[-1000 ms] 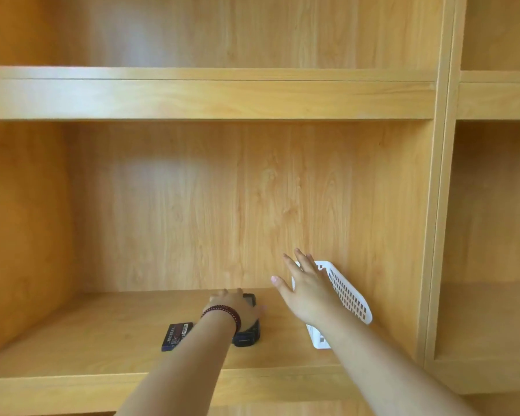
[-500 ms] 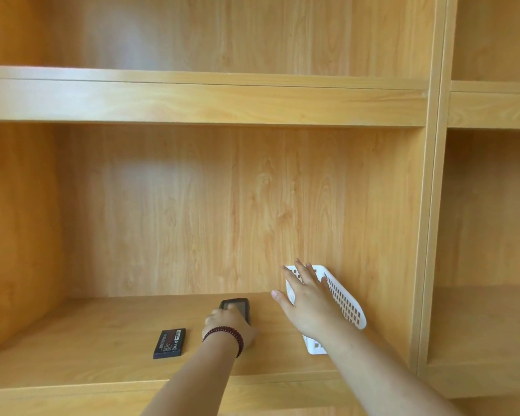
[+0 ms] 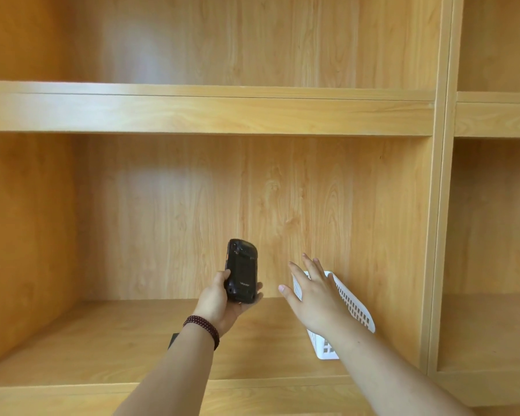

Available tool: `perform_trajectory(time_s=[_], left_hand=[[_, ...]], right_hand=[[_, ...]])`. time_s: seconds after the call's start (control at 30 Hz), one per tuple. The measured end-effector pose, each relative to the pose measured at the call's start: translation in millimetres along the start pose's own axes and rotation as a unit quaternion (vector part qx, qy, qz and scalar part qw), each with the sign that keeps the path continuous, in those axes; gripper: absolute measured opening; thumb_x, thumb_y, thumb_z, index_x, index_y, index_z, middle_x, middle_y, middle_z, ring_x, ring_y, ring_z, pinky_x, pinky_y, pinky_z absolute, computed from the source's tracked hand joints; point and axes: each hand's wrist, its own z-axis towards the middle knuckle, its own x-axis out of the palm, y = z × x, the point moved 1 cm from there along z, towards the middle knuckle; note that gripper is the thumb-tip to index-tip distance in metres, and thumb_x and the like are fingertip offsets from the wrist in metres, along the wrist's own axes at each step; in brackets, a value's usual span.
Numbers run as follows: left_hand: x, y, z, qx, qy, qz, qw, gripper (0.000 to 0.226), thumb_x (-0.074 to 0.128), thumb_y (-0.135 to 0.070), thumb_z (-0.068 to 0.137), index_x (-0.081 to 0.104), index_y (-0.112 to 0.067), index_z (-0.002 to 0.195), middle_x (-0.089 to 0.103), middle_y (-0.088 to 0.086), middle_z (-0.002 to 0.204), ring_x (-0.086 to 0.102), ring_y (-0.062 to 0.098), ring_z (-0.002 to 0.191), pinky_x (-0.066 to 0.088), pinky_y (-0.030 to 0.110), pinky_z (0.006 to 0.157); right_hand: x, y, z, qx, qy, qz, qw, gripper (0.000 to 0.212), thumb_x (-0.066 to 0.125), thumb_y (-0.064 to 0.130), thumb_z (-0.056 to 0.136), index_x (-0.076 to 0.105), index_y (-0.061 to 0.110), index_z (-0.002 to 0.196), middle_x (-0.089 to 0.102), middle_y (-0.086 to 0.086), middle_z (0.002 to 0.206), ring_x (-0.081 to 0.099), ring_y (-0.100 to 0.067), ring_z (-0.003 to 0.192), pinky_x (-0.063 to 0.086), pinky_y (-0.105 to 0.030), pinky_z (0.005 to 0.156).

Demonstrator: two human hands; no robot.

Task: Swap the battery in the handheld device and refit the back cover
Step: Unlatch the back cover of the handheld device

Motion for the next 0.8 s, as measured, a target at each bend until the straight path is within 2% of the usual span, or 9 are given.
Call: perform_trajectory(time_s=[0.13, 0.27, 0.33, 0.47, 0.57, 0.67, 0.73, 0.8], left_hand=[[5.5, 6.3, -11.1, 0.003, 0.066, -0.069, 0.995, 0.039, 0.033, -0.014, 0.103, 0.043, 0.006, 0.135, 0.057, 0.032, 0.129, 0.057, 0.044, 0.117, 0.052, 0.053, 0.092], [0.5, 24.1, -20.4, 0.012, 0.064, -0.065, 0.996, 0.041, 0.033, -0.001, 0.099, 0.039, 0.003, 0.139, 0.053, 0.033, 0.133, 0.057, 0.045, 0.114, 0.054, 0.051, 0.088], [0.1, 27.4, -25.1, 0.009, 0.065, -0.046, 0.997, 0.039, 0.033, -0.001, 0.098, 0.042, 0.003, 0.136, 0.056, 0.032, 0.13, 0.061, 0.043, 0.108, 0.056, 0.051, 0.085], [2.4, 23.1, -33.1, 0.001, 0.071, -0.018, 0.997, 0.03, 0.033, 0.0, 0.098, 0.053, 0.0, 0.121, 0.066, 0.027, 0.113, 0.069, 0.037, 0.092, 0.061, 0.044, 0.068], [3.1, 17.9, -35.8, -0.004, 0.078, 0.005, 0.997, 0.031, 0.033, 0.0, 0.098, 0.056, -0.002, 0.118, 0.069, 0.024, 0.109, 0.07, 0.035, 0.09, 0.06, 0.043, 0.069], [4.2, 14.9, -39.7, -0.004, 0.087, 0.019, 0.996, 0.031, 0.033, 0.001, 0.098, 0.058, -0.002, 0.115, 0.071, 0.022, 0.104, 0.07, 0.034, 0.087, 0.06, 0.042, 0.07], [5.0, 13.8, -41.3, -0.002, 0.092, 0.024, 0.996, 0.031, 0.033, 0.002, 0.097, 0.059, -0.002, 0.114, 0.071, 0.021, 0.104, 0.07, 0.034, 0.087, 0.06, 0.043, 0.071], [4.3, 13.0, -42.7, 0.003, 0.092, 0.026, 0.995, 0.031, 0.034, 0.002, 0.097, 0.059, -0.002, 0.114, 0.071, 0.021, 0.104, 0.07, 0.035, 0.089, 0.06, 0.044, 0.072]], right_hand=[[0.6, 5.2, -3.8, -0.014, -0.009, 0.004, 1.0, 0.063, 0.031, 0.058, 0.098, 0.02, 0.032, 0.154, -0.004, 0.005, 0.165, -0.011, -0.017, 0.152, 0.007, -0.046, 0.124], [5.4, 10.7, -8.5, -0.012, -0.015, 0.054, 0.998, 0.063, 0.033, 0.06, 0.097, 0.025, 0.031, 0.152, 0.005, 0.006, 0.165, 0.0, -0.015, 0.152, 0.017, -0.045, 0.122], [6.0, 12.9, -10.4, -0.014, -0.01, 0.062, 0.998, 0.063, 0.033, 0.061, 0.096, 0.025, 0.033, 0.152, 0.007, 0.008, 0.164, 0.002, -0.014, 0.152, 0.019, -0.044, 0.122], [5.3, 17.1, -14.1, -0.021, -0.006, 0.088, 0.996, 0.062, 0.035, 0.059, 0.097, 0.025, 0.032, 0.152, 0.014, 0.011, 0.163, 0.009, -0.01, 0.15, 0.02, -0.039, 0.121], [5.2, 20.8, -14.9, -0.014, -0.012, 0.115, 0.993, 0.061, 0.038, 0.054, 0.098, 0.031, 0.025, 0.151, 0.025, 0.008, 0.159, 0.021, -0.012, 0.147, 0.024, -0.036, 0.12], [3.8, 26.5, -12.4, 0.022, 0.003, 0.15, 0.988, 0.052, 0.044, 0.047, 0.099, 0.048, 0.019, 0.142, 0.049, 0.002, 0.145, 0.044, -0.016, 0.134, 0.036, -0.036, 0.112], [2.5, 31.1, -12.4, 0.044, 0.023, 0.207, 0.977, 0.039, 0.047, 0.042, 0.099, 0.062, 0.019, 0.126, 0.064, 0.003, 0.126, 0.058, -0.014, 0.113, 0.048, -0.033, 0.098], [2.4, 34.7, -13.9, 0.058, 0.033, 0.261, 0.963, 0.03, 0.05, 0.037, 0.099, 0.067, 0.019, 0.116, 0.069, 0.006, 0.114, 0.062, -0.011, 0.101, 0.05, -0.028, 0.086]])
